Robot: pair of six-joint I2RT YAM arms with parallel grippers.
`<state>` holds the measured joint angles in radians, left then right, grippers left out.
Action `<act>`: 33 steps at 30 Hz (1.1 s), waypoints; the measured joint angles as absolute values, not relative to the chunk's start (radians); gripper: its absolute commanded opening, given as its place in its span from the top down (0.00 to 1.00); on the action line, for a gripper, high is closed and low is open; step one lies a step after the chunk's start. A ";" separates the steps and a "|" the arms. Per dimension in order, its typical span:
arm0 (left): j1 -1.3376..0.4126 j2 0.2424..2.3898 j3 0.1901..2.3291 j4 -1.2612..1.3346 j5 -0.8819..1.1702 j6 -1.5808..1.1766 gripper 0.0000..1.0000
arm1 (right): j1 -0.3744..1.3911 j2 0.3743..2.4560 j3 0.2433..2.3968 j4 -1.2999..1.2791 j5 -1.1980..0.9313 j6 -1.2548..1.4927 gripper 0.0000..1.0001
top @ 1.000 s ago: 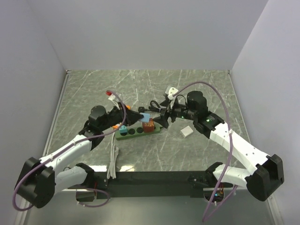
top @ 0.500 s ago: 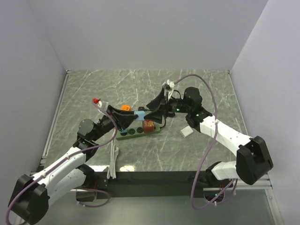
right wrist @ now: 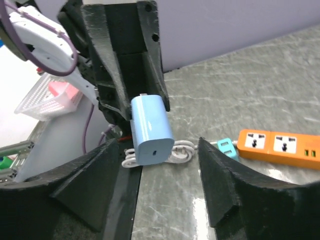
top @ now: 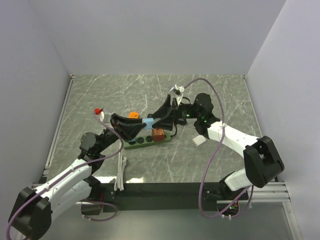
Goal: Insert the plug
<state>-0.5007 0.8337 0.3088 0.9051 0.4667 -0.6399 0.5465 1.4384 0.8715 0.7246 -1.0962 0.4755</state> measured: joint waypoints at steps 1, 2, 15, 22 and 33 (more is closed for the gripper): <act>-0.501 0.834 0.308 0.913 0.467 -0.640 0.99 | 0.548 1.440 0.871 0.741 -1.102 0.482 0.37; -0.501 0.835 0.307 0.921 0.468 -0.641 0.99 | 0.551 1.443 0.871 0.757 -1.109 0.486 0.41; -0.501 0.865 0.285 1.037 0.499 -0.653 0.99 | 0.591 1.486 0.871 0.836 -1.155 0.534 0.94; -0.500 0.863 0.280 1.023 0.450 -0.643 0.01 | 0.592 1.499 0.875 0.874 -1.152 0.553 1.00; -0.501 0.726 0.277 0.602 -0.105 -0.622 0.00 | 0.536 1.391 1.025 0.379 -0.868 0.290 1.00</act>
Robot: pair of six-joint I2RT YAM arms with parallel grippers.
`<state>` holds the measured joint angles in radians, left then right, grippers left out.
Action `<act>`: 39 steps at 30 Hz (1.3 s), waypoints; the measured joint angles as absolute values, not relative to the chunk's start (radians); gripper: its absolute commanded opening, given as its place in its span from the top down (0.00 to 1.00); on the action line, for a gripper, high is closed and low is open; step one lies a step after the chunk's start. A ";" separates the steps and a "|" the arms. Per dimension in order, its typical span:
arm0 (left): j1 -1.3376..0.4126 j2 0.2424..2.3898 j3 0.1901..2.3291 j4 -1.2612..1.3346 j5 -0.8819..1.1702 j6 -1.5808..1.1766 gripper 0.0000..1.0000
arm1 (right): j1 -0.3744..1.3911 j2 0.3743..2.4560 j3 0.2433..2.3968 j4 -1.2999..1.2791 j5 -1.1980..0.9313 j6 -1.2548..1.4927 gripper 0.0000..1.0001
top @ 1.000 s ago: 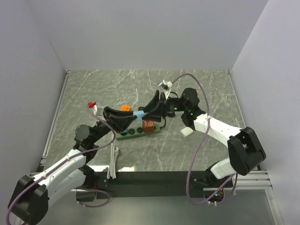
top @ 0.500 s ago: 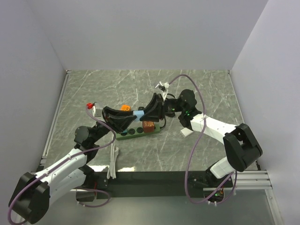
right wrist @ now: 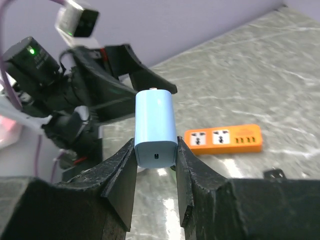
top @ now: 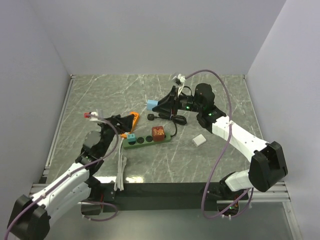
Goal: Insert the plug
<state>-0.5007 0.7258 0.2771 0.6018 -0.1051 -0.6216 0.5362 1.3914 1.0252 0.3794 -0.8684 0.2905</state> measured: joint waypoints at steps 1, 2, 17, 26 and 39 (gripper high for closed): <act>-0.500 0.752 0.286 0.559 -0.166 -0.625 0.01 | 0.536 1.390 1.034 0.355 -0.843 0.277 1.00; -0.498 0.780 0.296 0.521 -0.213 -0.626 0.00 | 0.536 1.389 1.037 0.336 -0.823 0.266 1.00; -0.494 1.312 0.628 0.260 -0.427 -0.496 0.01 | 0.536 1.310 0.996 0.194 -0.720 0.166 1.00; -0.494 1.559 0.869 0.068 -0.415 -0.426 0.01 | 0.524 1.200 0.929 0.191 -0.700 0.137 1.00; -0.494 1.798 1.023 -0.123 -0.414 -0.409 0.32 | 0.518 1.184 0.924 0.192 -0.702 0.136 1.00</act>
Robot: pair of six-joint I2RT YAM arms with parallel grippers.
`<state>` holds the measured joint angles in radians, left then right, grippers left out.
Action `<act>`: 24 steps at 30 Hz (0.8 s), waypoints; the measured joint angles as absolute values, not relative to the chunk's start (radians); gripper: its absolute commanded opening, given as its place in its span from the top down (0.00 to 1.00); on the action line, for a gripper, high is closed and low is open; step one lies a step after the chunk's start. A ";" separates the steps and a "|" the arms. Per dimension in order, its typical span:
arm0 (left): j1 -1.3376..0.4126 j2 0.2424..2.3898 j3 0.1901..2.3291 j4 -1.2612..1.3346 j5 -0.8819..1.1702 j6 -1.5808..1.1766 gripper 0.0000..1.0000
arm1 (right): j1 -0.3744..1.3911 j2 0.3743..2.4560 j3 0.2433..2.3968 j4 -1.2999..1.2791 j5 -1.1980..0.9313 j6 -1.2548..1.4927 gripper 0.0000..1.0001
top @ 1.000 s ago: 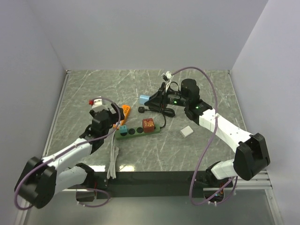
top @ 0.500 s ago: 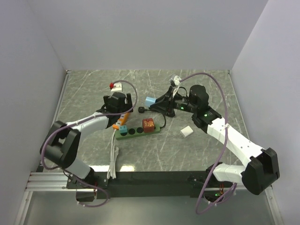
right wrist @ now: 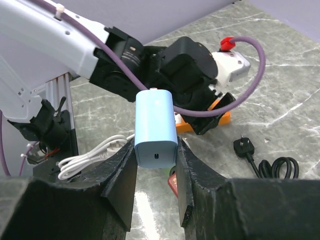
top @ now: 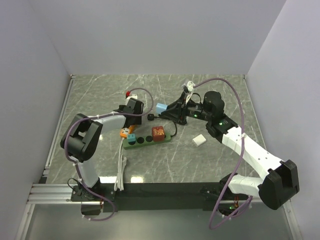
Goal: Insert the plug
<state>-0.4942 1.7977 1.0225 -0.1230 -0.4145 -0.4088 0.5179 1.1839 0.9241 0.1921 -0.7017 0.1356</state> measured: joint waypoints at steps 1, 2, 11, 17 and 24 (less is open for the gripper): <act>-0.494 1.808 1.030 -0.126 -0.414 -0.408 0.42 | 0.518 1.184 0.924 0.192 -0.702 0.135 1.00; -0.494 1.817 1.038 -0.133 -0.417 -0.403 0.46 | 0.518 1.184 0.924 0.192 -0.701 0.134 1.00; -0.488 1.928 1.204 -0.200 -0.418 -0.373 0.85 | 0.516 1.185 0.924 0.177 -0.693 0.116 1.00; -0.485 2.053 1.392 -0.247 -0.389 -0.355 0.88 | 0.516 1.211 0.932 0.147 -0.666 0.097 1.00; -0.466 2.157 1.546 -0.232 -0.303 -0.356 0.51 | 0.512 1.277 0.979 0.063 -0.606 0.080 1.00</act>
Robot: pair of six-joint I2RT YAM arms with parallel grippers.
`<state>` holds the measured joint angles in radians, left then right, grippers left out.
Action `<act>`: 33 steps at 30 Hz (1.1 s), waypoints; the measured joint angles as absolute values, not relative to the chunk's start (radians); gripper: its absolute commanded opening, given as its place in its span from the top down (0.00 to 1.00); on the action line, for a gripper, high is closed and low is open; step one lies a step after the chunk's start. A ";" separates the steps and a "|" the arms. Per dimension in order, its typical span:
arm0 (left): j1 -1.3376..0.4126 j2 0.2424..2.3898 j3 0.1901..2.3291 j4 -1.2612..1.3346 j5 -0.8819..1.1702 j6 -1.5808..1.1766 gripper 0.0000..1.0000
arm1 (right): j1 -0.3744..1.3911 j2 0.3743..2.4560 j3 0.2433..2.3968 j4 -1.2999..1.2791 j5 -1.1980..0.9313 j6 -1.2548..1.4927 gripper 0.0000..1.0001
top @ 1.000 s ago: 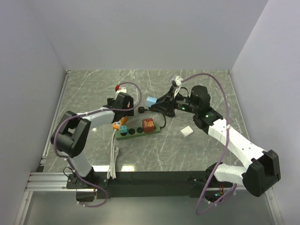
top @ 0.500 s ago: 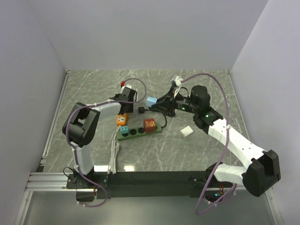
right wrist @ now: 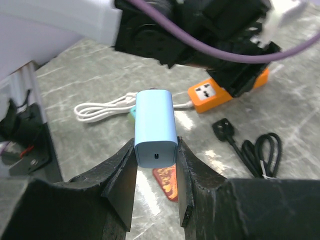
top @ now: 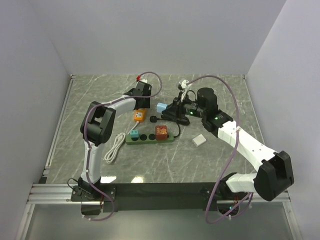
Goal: Insert the plug
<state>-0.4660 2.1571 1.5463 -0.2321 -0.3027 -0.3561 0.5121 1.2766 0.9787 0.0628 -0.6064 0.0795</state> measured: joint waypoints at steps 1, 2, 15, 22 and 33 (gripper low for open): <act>-0.464 2.157 1.547 -0.222 -0.285 -0.358 0.43 | 0.513 1.286 0.991 0.051 -0.591 0.079 1.00; -0.462 2.157 1.545 -0.215 -0.271 -0.360 0.35 | 0.512 1.296 1.002 0.042 -0.580 0.080 1.00; -0.419 1.991 1.279 0.034 -0.076 -0.416 0.00 | 0.515 1.494 1.241 -0.187 -0.382 0.165 1.00; -0.381 1.720 1.002 0.226 -0.075 -0.456 0.01 | 0.528 1.530 1.314 -0.262 -0.279 0.252 1.00; -0.340 1.607 0.698 0.408 -0.038 -0.524 0.42 | 0.582 1.659 1.509 -0.370 -0.210 0.315 1.00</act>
<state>-0.3405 1.6066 0.6983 0.4076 -0.0383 -0.5240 0.5819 1.6592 1.5093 -0.3702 -0.2100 0.3149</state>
